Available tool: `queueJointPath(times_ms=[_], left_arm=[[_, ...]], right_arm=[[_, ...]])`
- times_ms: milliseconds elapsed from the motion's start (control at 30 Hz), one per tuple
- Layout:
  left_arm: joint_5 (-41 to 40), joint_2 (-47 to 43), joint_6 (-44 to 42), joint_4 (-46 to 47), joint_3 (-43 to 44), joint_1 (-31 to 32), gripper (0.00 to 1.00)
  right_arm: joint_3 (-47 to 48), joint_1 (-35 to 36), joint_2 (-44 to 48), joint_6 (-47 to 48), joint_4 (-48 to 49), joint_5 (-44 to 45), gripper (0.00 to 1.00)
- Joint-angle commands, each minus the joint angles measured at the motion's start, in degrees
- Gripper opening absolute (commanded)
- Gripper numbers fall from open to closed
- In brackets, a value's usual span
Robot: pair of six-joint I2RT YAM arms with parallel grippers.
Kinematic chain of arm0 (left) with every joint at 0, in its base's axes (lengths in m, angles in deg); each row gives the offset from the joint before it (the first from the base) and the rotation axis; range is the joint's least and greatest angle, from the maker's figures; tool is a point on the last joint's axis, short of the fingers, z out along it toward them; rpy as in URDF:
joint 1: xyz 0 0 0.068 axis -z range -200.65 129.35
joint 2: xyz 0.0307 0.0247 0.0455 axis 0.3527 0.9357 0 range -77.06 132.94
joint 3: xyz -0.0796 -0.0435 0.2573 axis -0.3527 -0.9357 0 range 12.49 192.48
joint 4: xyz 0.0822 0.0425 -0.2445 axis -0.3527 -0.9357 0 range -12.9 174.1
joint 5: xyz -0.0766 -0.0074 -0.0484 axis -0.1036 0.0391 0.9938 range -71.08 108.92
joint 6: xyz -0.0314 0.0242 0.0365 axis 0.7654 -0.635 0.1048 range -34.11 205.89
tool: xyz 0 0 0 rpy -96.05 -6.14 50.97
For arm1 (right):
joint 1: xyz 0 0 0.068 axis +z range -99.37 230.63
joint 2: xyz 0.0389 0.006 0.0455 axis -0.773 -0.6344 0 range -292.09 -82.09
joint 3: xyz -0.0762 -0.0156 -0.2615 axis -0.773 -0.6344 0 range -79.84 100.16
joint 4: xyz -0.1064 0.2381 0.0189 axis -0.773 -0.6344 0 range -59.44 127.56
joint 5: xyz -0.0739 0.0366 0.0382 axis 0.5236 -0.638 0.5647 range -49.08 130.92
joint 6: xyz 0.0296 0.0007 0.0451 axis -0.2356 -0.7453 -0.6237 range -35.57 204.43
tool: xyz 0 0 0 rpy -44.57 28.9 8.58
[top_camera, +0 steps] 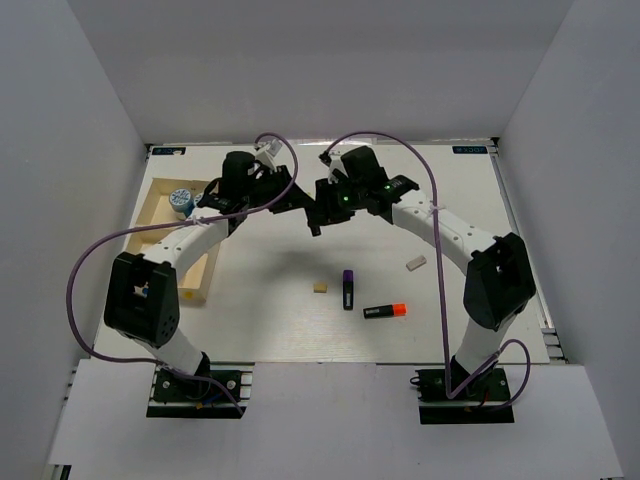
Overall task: Sort the stationery into containers
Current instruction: Place the pen in the storage box.
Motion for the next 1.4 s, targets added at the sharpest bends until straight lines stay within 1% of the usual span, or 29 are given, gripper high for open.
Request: queueJointPath(times_ms=[0, 33, 100, 133, 200, 233, 267, 300, 333, 367, 400, 433, 467, 500, 533, 567, 633, 667, 733, 767, 867, 933, 1000, 1033, 1067, 1133, 1200, 1300, 1367], left_arm=[[-1.44, -4.42, -0.29, -2.18, -1.15, -1.07, 0.03], [-2.83, -4.86, -0.55, -2.79, -0.89, -1.68, 0.00], [-5.64, -6.34, -2.82, -5.59, 0.42, -3.52, 0.00], [-7.48, -7.05, -3.62, -6.31, 1.74, -4.58, 0.00], [-8.81, -8.29, -7.55, -9.71, 3.67, -8.35, 0.00], [-9.69, -8.99, -9.32, -11.48, 6.29, -9.67, 0.00], [-11.79, -8.99, -11.87, -13.50, 7.97, -10.99, 0.00], [-13.55, -8.82, -18.24, -18.74, 9.56, -13.18, 0.00], [-16.35, -8.64, -21.18, -21.14, 12.88, -13.98, 0.00], [-20.03, -7.77, -24.25, -24.39, 15.26, -15.03, 0.00], [-21.29, -6.37, -30.20, -32.68, 17.90, -17.05, 0.00], [-22.17, -4.01, -32.52, -36.07, 21.40, -18.28, 0.00], [-22.09, -3.29, -37.07, -40.72, 22.05, -19.86, 0.00], [-21.65, -3.02, -39.38, -41.98, 22.14, -23.45, 0.00], [-21.39, -3.28, -41.58, -42.87, 22.14, -25.14, 0.00], [-22.00, -3.45, -45.95, -43.66, 22.14, -26.72, 0.00], [-23.23, -2.94, -50.28, -45.68, 23.54, -30.75, 0.00], [-23.15, -0.93, -53.69, -48.91, 26.33, -32.08, 0.00], [-22.71, 2.15, -56.87, -53.84, 30.29, -35.94, 0.00], [-21.84, 5.39, -59.85, -58.56, 34.23, -37.27, 0.00], [-17.79, 9.89, -64.69, -66.14, 39.26, -42.02, 0.00], [-15.94, 10.17, -66.46, -67.74, 38.49, -43.43, 0.00], [-15.15, 8.85, -66.91, -67.05, 33.85, -44.22, 0.00], [-15.23, 8.15, -67.00, -65.22, 31.74, -44.75, 0.00], [-15.06, 6.67, -66.74, -64.07, 27.54, -44.75, 0.00], [-13.75, 5.60, -65.69, -61.26, 23.65, -45.36, 0.00], [-11.47, 4.37, -65.24, -59.67, 18.92, -45.37, 0.03], [-10.67, 3.05, -63.40, -55.20, 14.51, -45.37, 0.07], [-10.23, 3.05, -62.96, -54.39, 13.27, -45.37, 0.09]], right_arm=[[1.51, -0.27, 1.82, 2.01, 1.80, -2.46, 0.47], [0.72, -0.45, 2.26, 3.50, 1.89, -3.42, 0.72], [-0.51, -1.15, 4.46, 5.26, 1.98, -4.57, 0.86], [-2.09, -1.50, 5.42, 6.58, 1.98, -6.83, 0.89], [-3.50, -4.22, 8.67, 11.58, 1.45, -9.57, 0.89], [-4.73, -4.84, 9.90, 12.99, 1.28, -10.10, 0.89], [-6.91, -7.71, 12.43, 16.05, 1.01, -10.46, 0.89], [-7.89, -8.61, 13.59, 17.13, 0.05, -10.46, 0.89], [-8.86, -9.58, 14.65, 18.18, -0.65, -9.50, 0.89], [-10.61, -12.46, 16.48, 18.63, -1.44, -8.71, 0.89], [-11.58, -13.18, 17.37, 21.42, -2.93, -7.92, 0.89], [-12.38, -15.19, 18.77, 22.31, -3.82, -7.39, 0.89], [-13.95, -15.65, 19.40, 23.11, -4.52, -6.86, 0.89], [-14.84, -15.91, 20.01, 24.51, -5.57, -5.73, 0.89], [-15.54, -16.61, 21.15, 25.13, -5.58, -4.84, 0.89], [-16.77, -16.71, 21.60, 25.40, -5.67, -3.79, 0.89], [-17.57, -17.23, 22.65, 25.66, -5.14, -3.61, 0.89], [-17.66, -17.23, 22.83, 25.58, -5.06, -3.52, 0.88], [-17.22, -17.58, 22.13, 25.58, -5.32, -3.52, 0.88], [-16.78, -17.76, 21.87, 25.58, -5.58, -3.34, 0.89], [-15.38, -17.94, 19.93, 24.78, -6.28, -4.56, 0.88], [-15.20, -18.20, 18.88, 24.61, -6.29, -5.36, 0.88], [-15.28, -18.46, 18.35, 24.43, -6.02, -5.36, 0.87], [-15.46, -18.47, 18.18, 24.52, -5.85, -5.19, 0.88], [-15.64, -18.47, 18.09, 24.35, -5.76, -4.84, 0.87], [-15.90, -18.64, 17.73, 24.08, -5.41, -4.66, 0.87], [-15.64, -18.73, 17.47, 24.08, -5.41, -4.75, 0.87], [-15.46, -18.82, 17.12, 24.08, -5.67, -4.75, 0.87], [-16.07, -18.90, 17.21, 24.08, -5.32, -4.31, 0.87]])
